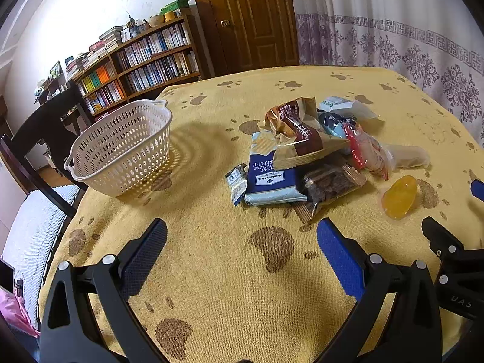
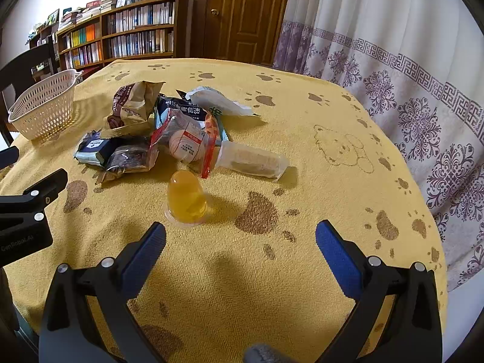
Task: Organize snacks
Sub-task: 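Move the left tool toward the snack pile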
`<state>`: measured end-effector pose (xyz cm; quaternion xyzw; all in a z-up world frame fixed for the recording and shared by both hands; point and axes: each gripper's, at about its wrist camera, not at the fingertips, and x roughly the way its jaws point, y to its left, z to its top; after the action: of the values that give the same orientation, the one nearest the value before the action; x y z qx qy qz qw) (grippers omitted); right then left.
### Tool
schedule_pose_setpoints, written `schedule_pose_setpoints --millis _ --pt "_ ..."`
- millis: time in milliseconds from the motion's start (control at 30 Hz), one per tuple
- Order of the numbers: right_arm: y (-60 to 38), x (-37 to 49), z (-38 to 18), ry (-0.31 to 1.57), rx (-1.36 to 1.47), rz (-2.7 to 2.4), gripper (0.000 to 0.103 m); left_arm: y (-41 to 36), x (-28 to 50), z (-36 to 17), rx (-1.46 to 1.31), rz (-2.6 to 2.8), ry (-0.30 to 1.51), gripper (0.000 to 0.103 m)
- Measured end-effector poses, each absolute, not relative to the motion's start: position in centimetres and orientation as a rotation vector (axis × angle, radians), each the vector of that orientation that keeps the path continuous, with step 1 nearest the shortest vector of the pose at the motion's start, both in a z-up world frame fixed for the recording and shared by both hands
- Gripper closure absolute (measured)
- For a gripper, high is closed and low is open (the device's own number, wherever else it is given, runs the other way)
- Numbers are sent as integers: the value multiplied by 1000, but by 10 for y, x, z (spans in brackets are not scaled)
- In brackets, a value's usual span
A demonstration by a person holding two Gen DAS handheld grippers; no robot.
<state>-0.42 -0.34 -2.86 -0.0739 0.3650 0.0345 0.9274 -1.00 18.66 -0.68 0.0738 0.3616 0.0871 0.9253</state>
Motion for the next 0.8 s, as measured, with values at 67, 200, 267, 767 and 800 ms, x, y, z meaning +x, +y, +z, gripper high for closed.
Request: schedule_pose_setpoints --millis 67,200,267,767,800 --pt "-5 -8 -28 738 -146 74 5 187 -12 -4 147 178 731 2" --pt "-5 -13 -21 698 -126 82 5 189 -17 4 122 173 691 2" --pt "-6 -21 -15 650 -108 88 5 189 -21 10 111 174 657 2" --pt "-4 -12 -7 633 -104 82 5 190 -30 23 112 190 593 2" --pt "-4 -12 -7 634 -103 82 5 190 -29 23 112 189 594 2"
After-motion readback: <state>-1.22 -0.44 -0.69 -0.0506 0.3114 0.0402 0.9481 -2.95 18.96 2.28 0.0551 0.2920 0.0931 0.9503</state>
